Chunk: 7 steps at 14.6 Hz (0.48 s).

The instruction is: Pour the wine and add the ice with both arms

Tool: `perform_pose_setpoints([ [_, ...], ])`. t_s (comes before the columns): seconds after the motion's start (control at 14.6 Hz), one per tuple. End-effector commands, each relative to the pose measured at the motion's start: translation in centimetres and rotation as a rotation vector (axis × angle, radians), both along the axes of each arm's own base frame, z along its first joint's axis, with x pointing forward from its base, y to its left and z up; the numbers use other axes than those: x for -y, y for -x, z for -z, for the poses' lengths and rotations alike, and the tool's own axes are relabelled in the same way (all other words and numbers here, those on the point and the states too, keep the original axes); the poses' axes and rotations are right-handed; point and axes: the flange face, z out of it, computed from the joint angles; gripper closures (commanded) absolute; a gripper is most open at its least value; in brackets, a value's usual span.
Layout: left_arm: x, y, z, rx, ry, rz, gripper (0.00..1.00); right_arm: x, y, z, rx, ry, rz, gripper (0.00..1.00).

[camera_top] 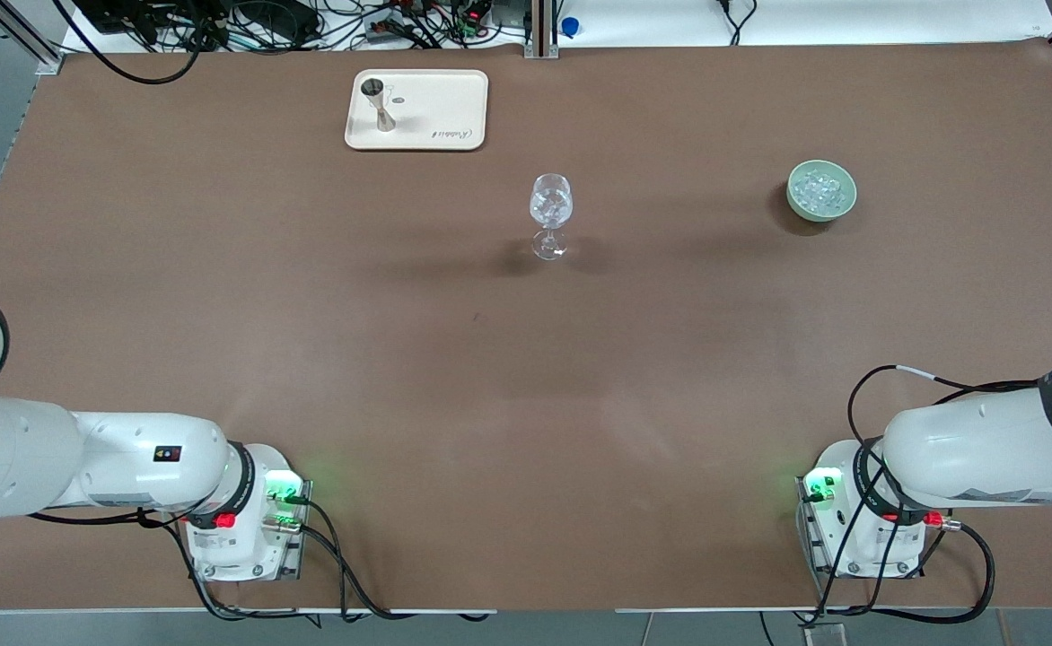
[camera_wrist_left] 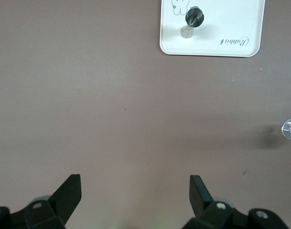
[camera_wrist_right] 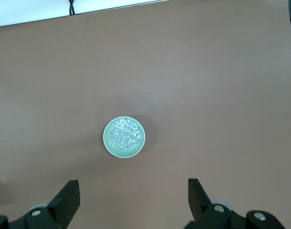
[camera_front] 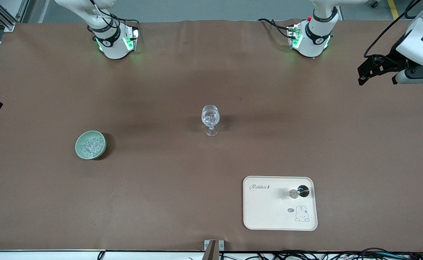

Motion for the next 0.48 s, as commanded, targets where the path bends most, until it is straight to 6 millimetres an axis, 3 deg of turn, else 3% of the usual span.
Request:
perform_pose_setpoints([
  [0.0, 0.18, 0.36, -0.78, 0.012, 0.012, -0.002, 0.00, 0.34, 0.95, -0.02, -0.003, -0.022, -0.038, 0.00],
  [0.41, -0.19, 0.05, -1.55, 0.029, 0.009, 0.003, 0.00, 0.15, 1.05, 0.11, -0.012, -0.025, -0.034, 0.00],
])
